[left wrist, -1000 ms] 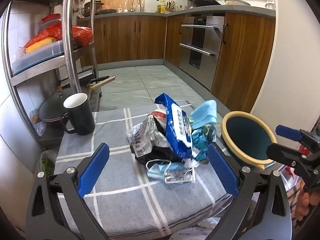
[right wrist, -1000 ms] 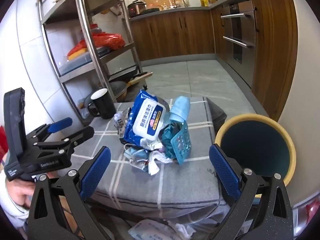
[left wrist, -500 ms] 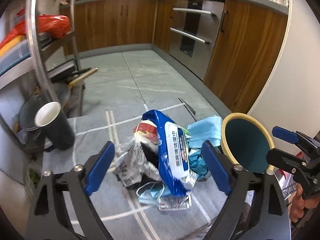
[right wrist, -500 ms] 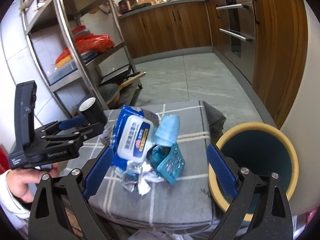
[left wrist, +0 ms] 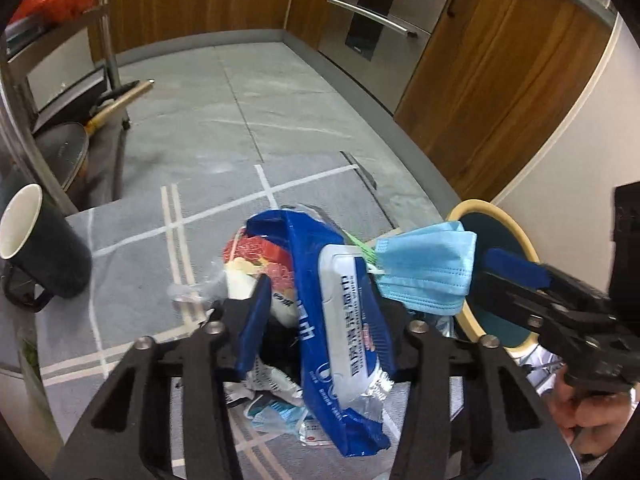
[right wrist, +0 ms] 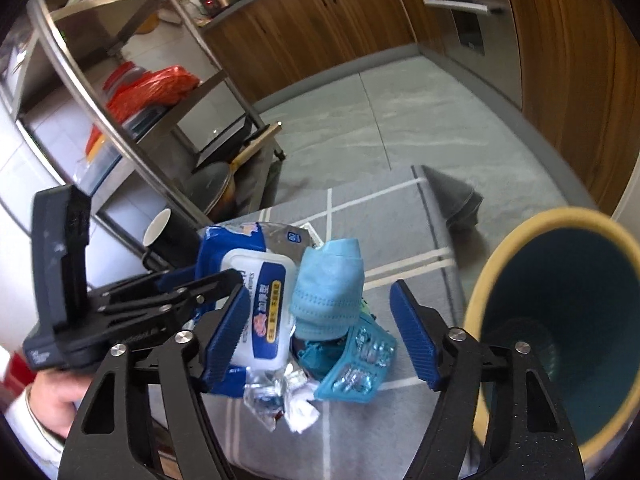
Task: Collect trash
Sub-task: 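Grasp the blue face mask with the right gripper while the left grasps the blue wipe pack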
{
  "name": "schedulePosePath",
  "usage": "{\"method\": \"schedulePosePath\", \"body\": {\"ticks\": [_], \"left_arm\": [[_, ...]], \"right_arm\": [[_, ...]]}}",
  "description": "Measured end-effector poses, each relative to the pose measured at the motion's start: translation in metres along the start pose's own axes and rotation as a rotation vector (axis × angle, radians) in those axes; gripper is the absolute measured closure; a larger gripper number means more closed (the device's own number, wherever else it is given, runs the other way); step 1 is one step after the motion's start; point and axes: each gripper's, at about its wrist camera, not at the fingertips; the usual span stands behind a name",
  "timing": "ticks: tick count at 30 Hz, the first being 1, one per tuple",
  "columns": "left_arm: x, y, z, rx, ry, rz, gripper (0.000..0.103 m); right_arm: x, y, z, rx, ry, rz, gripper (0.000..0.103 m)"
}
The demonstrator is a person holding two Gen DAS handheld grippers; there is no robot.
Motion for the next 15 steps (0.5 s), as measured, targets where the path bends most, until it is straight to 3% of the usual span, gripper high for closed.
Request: {"method": "schedulePosePath", "body": {"ticks": [2,4,10,15], "left_arm": [[0.001,0.000,0.002,0.011,0.010,0.004,0.081],[0.001,-0.003,0.001,0.023,0.011,0.011,0.089],[-0.001,-0.021,0.002,0.051,0.020,0.066,0.096],[-0.007,-0.047,0.004,0.061,0.015,0.156,0.096]], "right_arm": [[0.000,0.008,0.004,-0.016,0.023,-0.012,0.044],[0.002,0.016,0.010,-0.050,0.063,-0.021,0.061],[0.003,0.011,0.006,-0.103,0.085,0.010,0.065],[0.000,-0.003,-0.001,-0.114,0.071,0.060,0.066]]}}
Point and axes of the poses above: each gripper's, at about its wrist camera, not at the fingertips, and y roughly the way its jaws point, z to its right, x to its underside, and after that the axes turned 13 degrees about -y, right-handed
